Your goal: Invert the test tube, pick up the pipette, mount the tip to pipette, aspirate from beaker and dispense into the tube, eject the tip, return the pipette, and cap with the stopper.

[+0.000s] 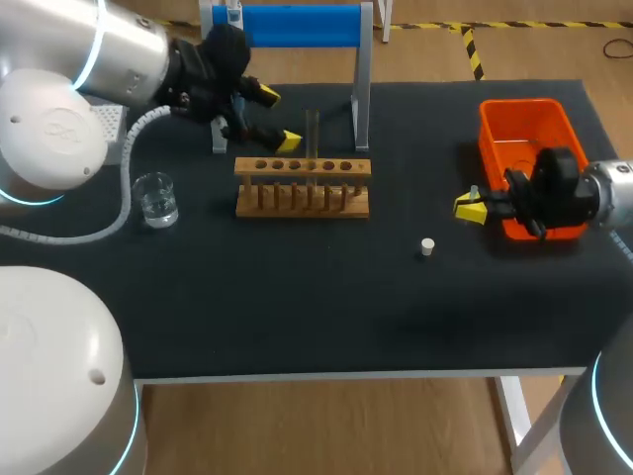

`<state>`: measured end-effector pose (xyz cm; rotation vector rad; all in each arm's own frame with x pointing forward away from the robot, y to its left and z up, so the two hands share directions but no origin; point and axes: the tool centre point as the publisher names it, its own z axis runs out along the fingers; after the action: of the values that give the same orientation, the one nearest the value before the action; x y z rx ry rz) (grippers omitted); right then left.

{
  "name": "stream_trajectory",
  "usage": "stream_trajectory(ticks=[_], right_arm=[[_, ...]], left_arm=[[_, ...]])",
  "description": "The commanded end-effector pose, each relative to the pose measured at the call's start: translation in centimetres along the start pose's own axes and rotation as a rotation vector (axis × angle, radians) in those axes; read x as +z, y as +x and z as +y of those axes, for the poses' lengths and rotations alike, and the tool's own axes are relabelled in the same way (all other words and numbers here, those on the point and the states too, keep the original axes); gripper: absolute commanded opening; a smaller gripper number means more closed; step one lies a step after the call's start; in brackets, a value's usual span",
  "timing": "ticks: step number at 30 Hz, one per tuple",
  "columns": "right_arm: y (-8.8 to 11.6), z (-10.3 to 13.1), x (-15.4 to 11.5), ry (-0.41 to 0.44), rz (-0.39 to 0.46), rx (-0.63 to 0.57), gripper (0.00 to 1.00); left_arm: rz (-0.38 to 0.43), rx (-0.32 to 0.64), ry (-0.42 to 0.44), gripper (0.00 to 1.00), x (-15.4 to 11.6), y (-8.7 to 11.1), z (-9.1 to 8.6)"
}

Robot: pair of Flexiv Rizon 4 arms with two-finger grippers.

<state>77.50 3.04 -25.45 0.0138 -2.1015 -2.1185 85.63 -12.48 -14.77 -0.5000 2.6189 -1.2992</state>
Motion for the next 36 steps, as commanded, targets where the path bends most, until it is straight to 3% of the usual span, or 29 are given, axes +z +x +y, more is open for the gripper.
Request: stream_trajectory(ticks=[1, 7, 16, 36], right_arm=[[0.1, 0.0, 0.0, 0.001, -0.001, 0.0, 0.0], [0.1, 0.0, 0.0, 0.001, -0.001, 0.0, 0.0], [0.1, 0.0, 0.0, 0.001, -0.001, 0.0, 0.0], [0.1, 0.0, 0.0, 0.001, -0.001, 0.0, 0.0]], left_arm=[[-0.059, -0.033, -0.009, 1.0, -0.7, -1.4, 1.0], [-0.178, -0.115, -0.005, 1.0, -1.3, -4.4, 2.0], [-0.292, -0.193, 0.015, 1.0, -1.5, -7.6, 3.2], [-0.601, -0.327, 0.078, 1.0, -0.4, -10.9, 3.0]])
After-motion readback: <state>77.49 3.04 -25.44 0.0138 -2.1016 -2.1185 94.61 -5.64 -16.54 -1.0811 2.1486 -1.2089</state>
